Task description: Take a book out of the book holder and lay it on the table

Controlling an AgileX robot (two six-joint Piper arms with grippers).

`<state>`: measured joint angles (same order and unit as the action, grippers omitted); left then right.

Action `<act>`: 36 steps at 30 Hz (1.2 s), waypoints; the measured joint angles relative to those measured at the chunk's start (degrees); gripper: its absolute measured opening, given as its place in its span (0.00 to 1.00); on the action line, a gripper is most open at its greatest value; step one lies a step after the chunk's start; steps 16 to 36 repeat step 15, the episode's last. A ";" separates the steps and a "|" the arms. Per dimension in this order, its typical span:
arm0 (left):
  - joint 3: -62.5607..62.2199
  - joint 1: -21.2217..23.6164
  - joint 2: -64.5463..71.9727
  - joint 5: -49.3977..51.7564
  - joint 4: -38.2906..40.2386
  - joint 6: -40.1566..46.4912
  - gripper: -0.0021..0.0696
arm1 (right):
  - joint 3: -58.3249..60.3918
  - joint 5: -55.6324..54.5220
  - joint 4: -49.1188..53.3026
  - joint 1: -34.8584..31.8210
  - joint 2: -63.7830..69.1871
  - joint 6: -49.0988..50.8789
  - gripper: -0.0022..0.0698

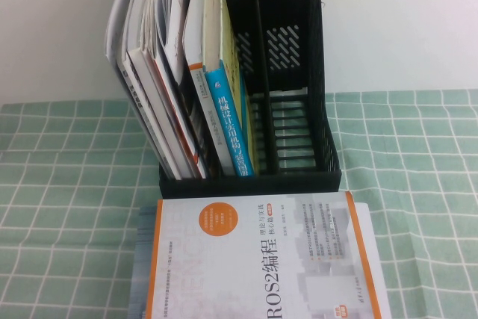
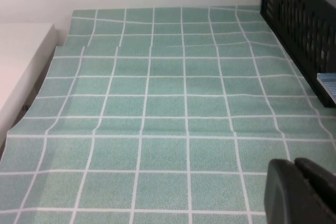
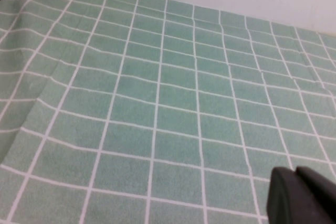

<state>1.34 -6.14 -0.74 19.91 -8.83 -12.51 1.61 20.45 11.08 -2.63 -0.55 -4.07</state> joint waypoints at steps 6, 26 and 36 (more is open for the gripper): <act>0.00 0.00 0.00 0.00 0.00 0.00 0.02 | 0.00 0.10 0.13 0.06 0.00 1.83 0.03; 0.00 0.00 0.00 0.00 0.00 0.00 0.02 | 0.00 0.08 0.13 0.06 0.00 6.81 0.03; 0.00 0.00 0.00 0.00 0.00 0.00 0.02 | 0.00 0.08 0.13 0.06 0.00 6.81 0.03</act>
